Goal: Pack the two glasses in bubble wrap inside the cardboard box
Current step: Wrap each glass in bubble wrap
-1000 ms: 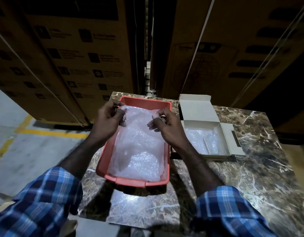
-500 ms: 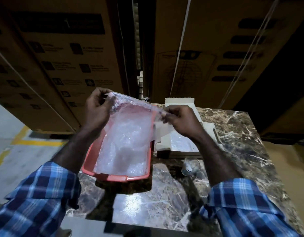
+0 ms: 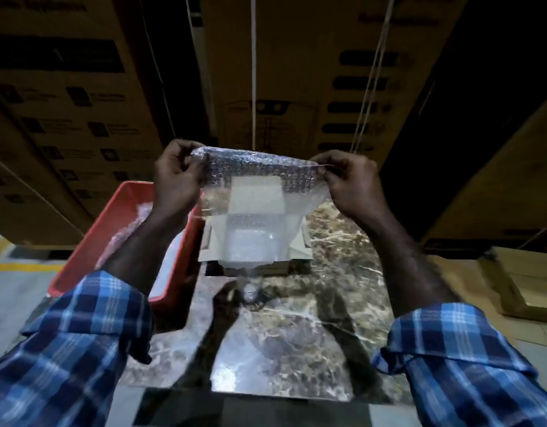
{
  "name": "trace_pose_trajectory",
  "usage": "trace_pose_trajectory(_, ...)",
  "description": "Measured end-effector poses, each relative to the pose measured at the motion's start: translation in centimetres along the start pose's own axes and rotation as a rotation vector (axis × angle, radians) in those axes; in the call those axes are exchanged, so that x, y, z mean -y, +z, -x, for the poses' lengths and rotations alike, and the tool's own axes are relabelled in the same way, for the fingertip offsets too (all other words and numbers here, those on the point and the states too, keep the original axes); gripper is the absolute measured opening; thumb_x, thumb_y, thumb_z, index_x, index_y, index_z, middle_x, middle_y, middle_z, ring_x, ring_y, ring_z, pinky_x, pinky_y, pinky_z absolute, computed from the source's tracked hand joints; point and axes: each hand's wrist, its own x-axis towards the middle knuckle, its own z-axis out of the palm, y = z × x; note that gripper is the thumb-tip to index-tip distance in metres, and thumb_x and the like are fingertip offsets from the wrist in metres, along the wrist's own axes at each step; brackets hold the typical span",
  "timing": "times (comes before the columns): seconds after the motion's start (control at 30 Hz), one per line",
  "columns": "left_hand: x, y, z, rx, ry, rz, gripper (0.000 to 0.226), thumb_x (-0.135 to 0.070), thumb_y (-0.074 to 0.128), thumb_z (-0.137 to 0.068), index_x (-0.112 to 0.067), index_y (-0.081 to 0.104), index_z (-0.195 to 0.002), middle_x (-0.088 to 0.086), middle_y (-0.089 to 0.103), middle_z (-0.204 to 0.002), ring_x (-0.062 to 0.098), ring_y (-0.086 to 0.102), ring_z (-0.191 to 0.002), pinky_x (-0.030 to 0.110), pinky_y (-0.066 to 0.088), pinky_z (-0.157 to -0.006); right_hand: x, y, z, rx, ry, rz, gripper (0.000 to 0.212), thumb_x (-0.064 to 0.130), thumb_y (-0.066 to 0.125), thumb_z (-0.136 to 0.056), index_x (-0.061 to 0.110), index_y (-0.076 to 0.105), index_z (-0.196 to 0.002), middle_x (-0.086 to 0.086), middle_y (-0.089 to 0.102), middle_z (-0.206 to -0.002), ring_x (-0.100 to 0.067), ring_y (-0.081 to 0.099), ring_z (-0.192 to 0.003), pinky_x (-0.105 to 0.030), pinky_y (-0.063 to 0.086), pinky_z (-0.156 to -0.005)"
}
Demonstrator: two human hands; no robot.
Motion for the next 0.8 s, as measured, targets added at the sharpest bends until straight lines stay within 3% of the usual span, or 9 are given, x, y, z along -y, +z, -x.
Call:
trace_pose_trajectory(0.07,-0.2,2.3,1.1,0.014,0.003,0.013,0.021,-0.001,0.061,-0.095,-0.021,0.061,-0.092,-0.012,0.066,-0.068,0.005,0.058,-0.064,0.026,0.048,-0.060,-0.9,-2.5,1.1,-0.072,-0.019,0.046,0.029,-0.003,0.061,-0.087,0.016,0.077,-0.102,0.009,0.072,-0.094,-0.002,0.067,-0.090,-0.011,0.051,-0.080)
trace_pose_trajectory(0.17,-0.5,5.2,3.1,0.022,0.017,0.041,0.019,-0.002,0.066,-0.093,-0.021,0.063,-0.091,-0.008,0.066,-0.073,0.008,0.058,-0.069,0.026,0.050,-0.063,-2.2,-5.3,3.2,-0.139,-0.045,0.023,0.030,0.002,0.058,-0.086,0.014,0.076,-0.107,0.001,0.075,-0.100,-0.010,0.070,-0.096,-0.020,0.054,-0.084)
trace_pose_trajectory(0.27,-0.4,6.3,6.1,0.063,-0.005,0.084,0.016,-0.001,0.065,-0.094,-0.017,0.064,-0.093,-0.004,0.070,-0.082,0.013,0.065,-0.082,0.029,0.055,-0.078,-3.8,-7.0,6.4,-0.151,-0.052,0.044,0.026,0.005,0.060,-0.089,0.013,0.075,-0.109,0.001,0.075,-0.102,-0.011,0.069,-0.098,-0.021,0.054,-0.085)
trace_pose_trajectory(0.37,0.8,5.8,9.9,0.116,-0.044,0.067,0.013,-0.008,0.066,-0.093,-0.021,0.067,-0.093,0.002,0.074,-0.091,0.023,0.069,-0.094,0.037,0.052,-0.091,-5.5,-8.4,10.5,-0.149,-0.037,0.049,0.018,0.004,0.067,-0.090,0.012,0.077,-0.103,0.005,0.074,-0.096,-0.006,0.069,-0.093,-0.014,0.052,-0.081)
trace_pose_trajectory(0.47,2.9,4.8,14.4,0.144,-0.166,0.010,0.015,-0.005,0.066,-0.091,-0.020,0.065,-0.088,0.000,0.077,-0.088,0.013,0.071,-0.091,0.023,0.054,-0.085,-7.5,-8.9,15.0,-0.078,0.035,0.045,0.012,0.009,0.071,-0.090,0.015,0.078,-0.098,0.014,0.072,-0.093,0.002,0.067,-0.091,-0.006,0.047,-0.079)
trace_pose_trajectory(0.63,7.8,3.5,20.8,0.240,-0.312,-0.160,0.020,0.009,0.066,-0.085,-0.011,0.067,-0.087,-0.014,0.075,-0.082,-0.002,0.069,-0.079,0.013,0.051,-0.074,-11.8,-8.0,21.5,0.083,0.265,0.055,0.010,0.015,0.075,-0.089,0.023,0.080,-0.094,0.025,0.071,-0.092,0.014,0.064,-0.093,-0.006,0.046,-0.073)
trace_pose_trajectory(0.8,12.3,2.3,24.5,0.325,-0.465,-0.300,0.025,0.009,0.067,-0.088,-0.015,0.070,-0.081,0.000,0.076,-0.080,0.009,0.072,-0.078,0.017,0.051,-0.072,-15.8,-5.9,25.3,0.191,0.432,0.104,0.008,0.017,0.077,-0.087,0.024,0.080,-0.084,0.028,0.069,-0.079,0.008,0.067,-0.085,-0.003,0.044,-0.074)
